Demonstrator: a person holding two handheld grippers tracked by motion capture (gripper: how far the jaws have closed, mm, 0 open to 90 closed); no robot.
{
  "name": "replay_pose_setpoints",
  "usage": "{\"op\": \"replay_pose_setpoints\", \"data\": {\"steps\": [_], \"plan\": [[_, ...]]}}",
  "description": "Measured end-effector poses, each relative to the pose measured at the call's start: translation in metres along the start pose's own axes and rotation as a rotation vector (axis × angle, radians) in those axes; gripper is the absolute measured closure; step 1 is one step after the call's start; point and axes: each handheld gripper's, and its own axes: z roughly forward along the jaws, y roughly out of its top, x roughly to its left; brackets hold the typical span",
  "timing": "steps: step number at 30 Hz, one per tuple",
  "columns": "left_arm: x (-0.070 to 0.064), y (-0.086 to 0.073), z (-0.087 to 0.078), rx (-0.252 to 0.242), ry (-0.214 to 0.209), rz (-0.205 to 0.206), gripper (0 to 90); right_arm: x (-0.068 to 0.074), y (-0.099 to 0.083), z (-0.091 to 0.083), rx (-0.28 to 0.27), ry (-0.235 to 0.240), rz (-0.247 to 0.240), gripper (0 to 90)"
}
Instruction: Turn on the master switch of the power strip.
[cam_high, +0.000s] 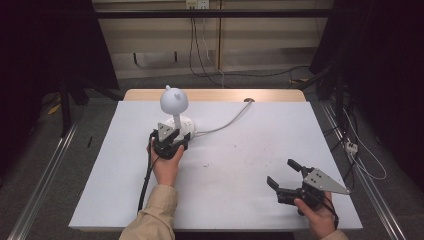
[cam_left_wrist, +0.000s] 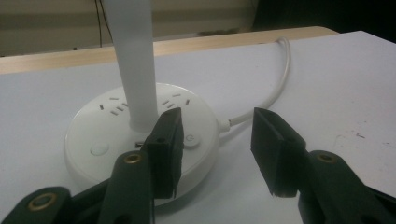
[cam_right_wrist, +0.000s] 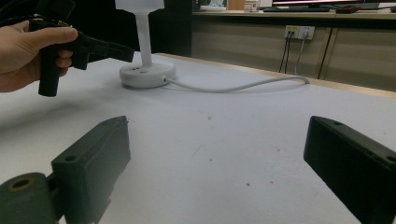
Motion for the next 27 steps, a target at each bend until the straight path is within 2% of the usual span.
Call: {"op": "replay_pose_setpoints", "data": {"steps": [7, 10, 11, 20, 27], "plan": [[0.002, 0.001, 0.005, 0.014, 0.01, 0.002, 57.6, -0.001, 0.0, -0.001, 0.0, 0.0, -0.004, 6.7], [0.001, 0.003, 0.008, 0.034, 0.013, 0.028, 59.5, -0.001, 0.0, -0.001, 0.0, -0.001, -0.003, 6.7], [0.001, 0.003, 0.008, 0.033, 0.016, 0.027, 63.6, -0.001, 0.0, -0.001, 0.0, 0.001, -0.004, 6.7], [0.002, 0.006, 0.013, 0.046, 0.038, 0.025, 75.3, -0.001, 0.0, -0.001, -0.002, 0.0, -0.003, 6.7], [0.004, 0.004, 0.016, 0.046, 0.055, 0.018, 79.4, -0.001, 0.0, -0.001, -0.002, -0.001, -0.003, 6.7]]}}
